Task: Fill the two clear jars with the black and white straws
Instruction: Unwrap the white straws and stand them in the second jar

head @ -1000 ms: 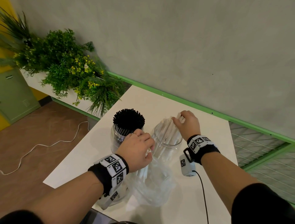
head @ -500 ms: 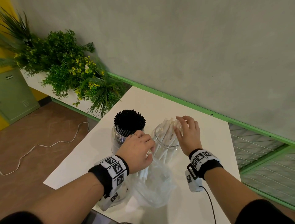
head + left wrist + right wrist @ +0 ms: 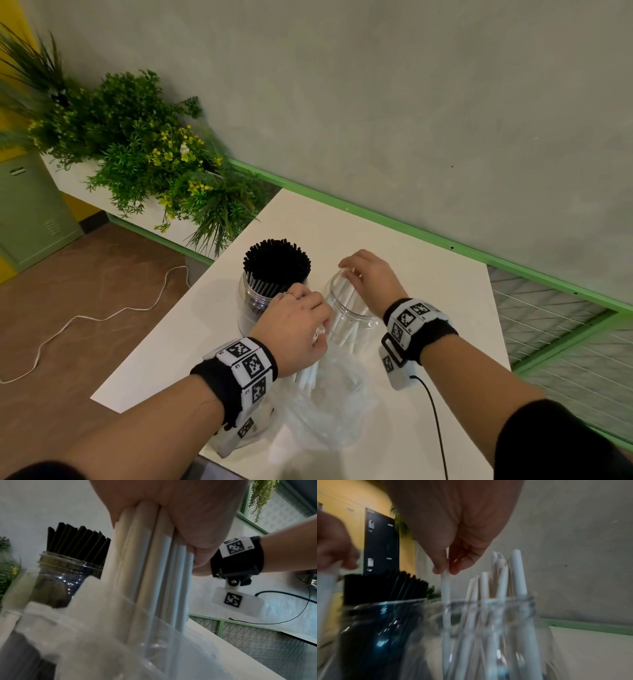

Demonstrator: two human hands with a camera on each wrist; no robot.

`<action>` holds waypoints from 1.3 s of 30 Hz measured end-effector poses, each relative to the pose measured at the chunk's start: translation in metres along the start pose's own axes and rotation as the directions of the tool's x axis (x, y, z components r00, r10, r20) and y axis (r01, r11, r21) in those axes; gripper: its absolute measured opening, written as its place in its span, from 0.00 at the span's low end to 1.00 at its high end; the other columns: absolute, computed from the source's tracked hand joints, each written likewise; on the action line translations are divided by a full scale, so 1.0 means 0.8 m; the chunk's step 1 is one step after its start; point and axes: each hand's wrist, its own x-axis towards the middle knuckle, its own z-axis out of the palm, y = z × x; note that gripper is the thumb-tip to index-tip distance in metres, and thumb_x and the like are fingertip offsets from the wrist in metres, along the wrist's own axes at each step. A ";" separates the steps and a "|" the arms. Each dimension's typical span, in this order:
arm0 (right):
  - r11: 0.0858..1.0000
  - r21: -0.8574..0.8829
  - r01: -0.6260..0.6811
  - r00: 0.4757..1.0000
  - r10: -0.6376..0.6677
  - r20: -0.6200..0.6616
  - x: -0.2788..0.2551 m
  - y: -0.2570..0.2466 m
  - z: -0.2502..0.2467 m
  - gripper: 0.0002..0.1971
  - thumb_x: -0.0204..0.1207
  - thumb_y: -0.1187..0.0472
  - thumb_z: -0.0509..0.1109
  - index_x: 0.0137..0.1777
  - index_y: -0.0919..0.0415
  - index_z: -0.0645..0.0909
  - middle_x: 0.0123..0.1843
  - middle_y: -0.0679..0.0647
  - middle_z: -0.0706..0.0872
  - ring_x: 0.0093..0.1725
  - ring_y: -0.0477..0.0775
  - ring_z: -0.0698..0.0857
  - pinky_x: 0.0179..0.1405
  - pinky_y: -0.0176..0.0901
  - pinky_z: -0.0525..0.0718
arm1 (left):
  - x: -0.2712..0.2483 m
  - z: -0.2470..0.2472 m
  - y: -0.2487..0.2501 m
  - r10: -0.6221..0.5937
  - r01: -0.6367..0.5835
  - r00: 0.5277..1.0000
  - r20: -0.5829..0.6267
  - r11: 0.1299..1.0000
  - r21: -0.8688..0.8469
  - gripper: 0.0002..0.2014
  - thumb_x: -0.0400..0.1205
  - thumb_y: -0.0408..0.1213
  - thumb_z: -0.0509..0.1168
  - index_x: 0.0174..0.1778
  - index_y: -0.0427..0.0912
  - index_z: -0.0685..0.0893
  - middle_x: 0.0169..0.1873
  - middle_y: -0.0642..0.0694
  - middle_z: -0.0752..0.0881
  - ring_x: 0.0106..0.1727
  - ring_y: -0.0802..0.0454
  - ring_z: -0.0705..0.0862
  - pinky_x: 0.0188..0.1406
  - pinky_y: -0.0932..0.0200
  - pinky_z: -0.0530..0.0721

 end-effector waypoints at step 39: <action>0.981 -0.117 -0.154 0.960 0.120 -0.252 -0.045 0.043 -0.007 0.19 0.81 0.59 0.67 0.71 0.58 0.76 0.67 0.56 0.77 0.66 0.57 0.72 0.66 0.51 0.73 | -0.003 0.000 -0.003 0.004 -0.004 1.000 0.006 1.000 -0.008 0.06 0.71 0.48 0.58 0.40 0.57 0.78 0.42 0.62 0.80 0.52 0.53 0.77 0.41 0.59 0.75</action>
